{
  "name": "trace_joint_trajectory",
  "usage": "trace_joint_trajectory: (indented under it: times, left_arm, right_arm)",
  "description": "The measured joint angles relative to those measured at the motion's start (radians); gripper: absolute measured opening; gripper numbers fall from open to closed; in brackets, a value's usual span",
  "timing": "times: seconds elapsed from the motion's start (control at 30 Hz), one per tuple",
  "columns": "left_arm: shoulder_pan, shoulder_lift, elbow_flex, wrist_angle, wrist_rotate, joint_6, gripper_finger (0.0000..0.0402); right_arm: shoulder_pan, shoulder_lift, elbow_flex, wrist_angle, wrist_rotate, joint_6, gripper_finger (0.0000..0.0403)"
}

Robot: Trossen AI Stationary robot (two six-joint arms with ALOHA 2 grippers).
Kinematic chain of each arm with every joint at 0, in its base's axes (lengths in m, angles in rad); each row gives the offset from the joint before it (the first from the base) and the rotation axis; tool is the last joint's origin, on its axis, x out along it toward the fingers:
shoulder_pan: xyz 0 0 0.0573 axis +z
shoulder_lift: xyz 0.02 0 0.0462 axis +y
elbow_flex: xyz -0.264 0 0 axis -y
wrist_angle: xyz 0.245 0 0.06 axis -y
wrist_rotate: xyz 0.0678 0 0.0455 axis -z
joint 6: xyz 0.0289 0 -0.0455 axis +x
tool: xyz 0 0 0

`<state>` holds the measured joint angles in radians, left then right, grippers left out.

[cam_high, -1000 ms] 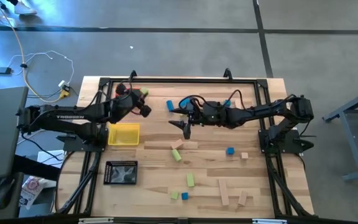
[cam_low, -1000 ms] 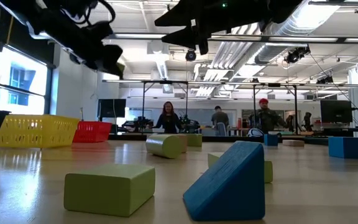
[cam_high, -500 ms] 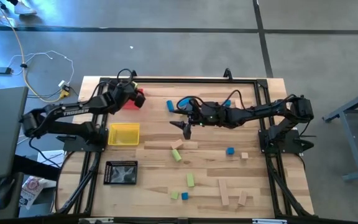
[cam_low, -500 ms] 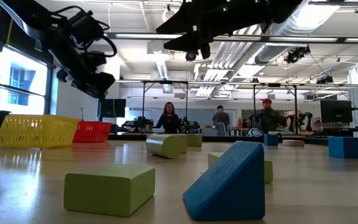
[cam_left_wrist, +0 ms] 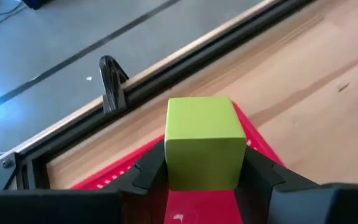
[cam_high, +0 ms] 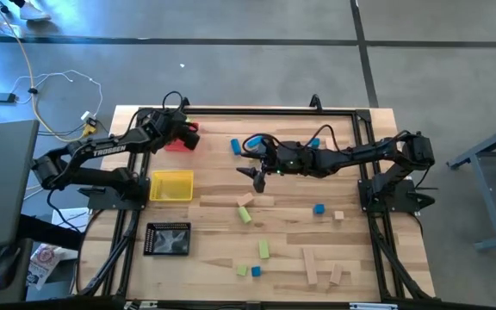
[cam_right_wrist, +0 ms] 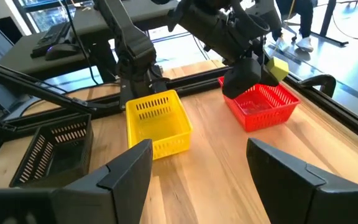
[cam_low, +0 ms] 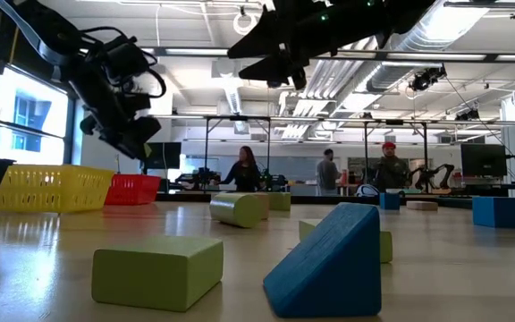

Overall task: Sort & place blocks by color
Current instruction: Put the square green block into the red basket, then put the rectangular blue block into the yellow basket

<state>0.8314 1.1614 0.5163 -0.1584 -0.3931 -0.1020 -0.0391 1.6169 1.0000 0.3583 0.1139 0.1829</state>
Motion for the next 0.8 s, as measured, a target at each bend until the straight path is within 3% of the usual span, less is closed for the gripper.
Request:
trace_joint_trajectory:
  times: [0.33, 0.6, 0.8]
  left_arm:
    - [0.000, 0.004, 0.000, -0.034, 0.000, 0.000, 0.0175]
    - [0.000, 0.004, 0.006, -0.025, 0.008, 0.000, 0.0190]
    - [0.000, 0.004, 0.078, -0.032, 0.175, 0.000, 0.0189]
  right_arm:
    - [0.000, 0.000, 0.000, -0.005, 0.000, 0.000, 0.0248]
    - [0.000, 0.000, 0.000, -0.019, -0.001, 0.000, 0.0248]
    - [0.000, 0.000, 0.000, -0.019, -0.001, 0.000, 0.0248]
